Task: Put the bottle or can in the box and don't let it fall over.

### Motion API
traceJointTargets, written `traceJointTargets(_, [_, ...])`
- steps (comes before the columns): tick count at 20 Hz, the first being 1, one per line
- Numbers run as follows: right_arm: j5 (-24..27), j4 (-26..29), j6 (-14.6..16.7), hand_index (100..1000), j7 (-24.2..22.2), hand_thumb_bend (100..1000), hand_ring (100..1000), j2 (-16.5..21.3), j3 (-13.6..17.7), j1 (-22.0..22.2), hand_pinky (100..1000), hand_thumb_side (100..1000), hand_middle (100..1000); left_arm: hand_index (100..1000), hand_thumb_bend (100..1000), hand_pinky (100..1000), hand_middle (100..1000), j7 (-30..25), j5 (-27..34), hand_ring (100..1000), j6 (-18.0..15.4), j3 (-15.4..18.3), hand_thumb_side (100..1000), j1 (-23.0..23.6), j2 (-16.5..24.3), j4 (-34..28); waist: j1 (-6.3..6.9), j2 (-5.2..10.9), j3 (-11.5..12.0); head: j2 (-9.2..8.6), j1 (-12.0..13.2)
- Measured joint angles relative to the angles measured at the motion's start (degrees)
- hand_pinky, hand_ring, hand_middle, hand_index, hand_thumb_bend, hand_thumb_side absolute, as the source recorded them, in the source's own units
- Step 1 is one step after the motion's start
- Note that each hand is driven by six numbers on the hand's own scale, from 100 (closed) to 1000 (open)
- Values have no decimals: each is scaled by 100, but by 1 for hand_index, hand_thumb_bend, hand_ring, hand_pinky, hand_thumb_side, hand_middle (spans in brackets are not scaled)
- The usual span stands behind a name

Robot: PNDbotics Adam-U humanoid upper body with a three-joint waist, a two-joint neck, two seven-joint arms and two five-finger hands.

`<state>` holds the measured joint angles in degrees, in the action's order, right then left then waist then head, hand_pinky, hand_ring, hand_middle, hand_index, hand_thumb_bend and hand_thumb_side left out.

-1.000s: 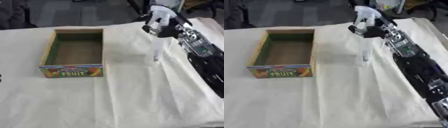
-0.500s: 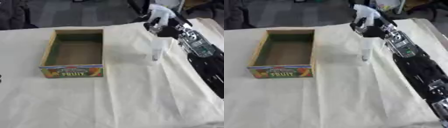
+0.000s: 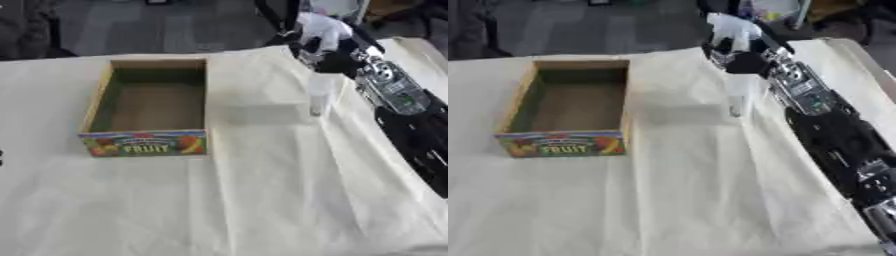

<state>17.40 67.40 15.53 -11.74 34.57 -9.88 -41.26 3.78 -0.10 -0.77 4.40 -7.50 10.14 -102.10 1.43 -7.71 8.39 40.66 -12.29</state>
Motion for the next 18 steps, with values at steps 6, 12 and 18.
traceJointTargets(6, [3, 83, -31, 425, 78, 192, 299, -4, -50, -115, 605, 100, 169, 839, 464, 718, 754, 0, 0, 671, 0, 0, 766, 0, 0, 0, 1, 1, 20, 0, -3])
traceJointTargets(12, [3, 190, -56, 424, 54, 188, 299, -85, -139, -360, 604, 100, 171, 839, 464, 718, 754, 0, 0, 671, 0, -6, 766, 2, -1, 1, 17, 15, 49, 0, -29])
traceJointTargets(18, [1, 245, -100, 425, -30, 187, 299, -223, -224, -604, 606, 100, 171, 839, 465, 718, 754, -9, 0, 671, 8, -32, 765, 13, -3, 3, 18, 39, 103, 3, -80])
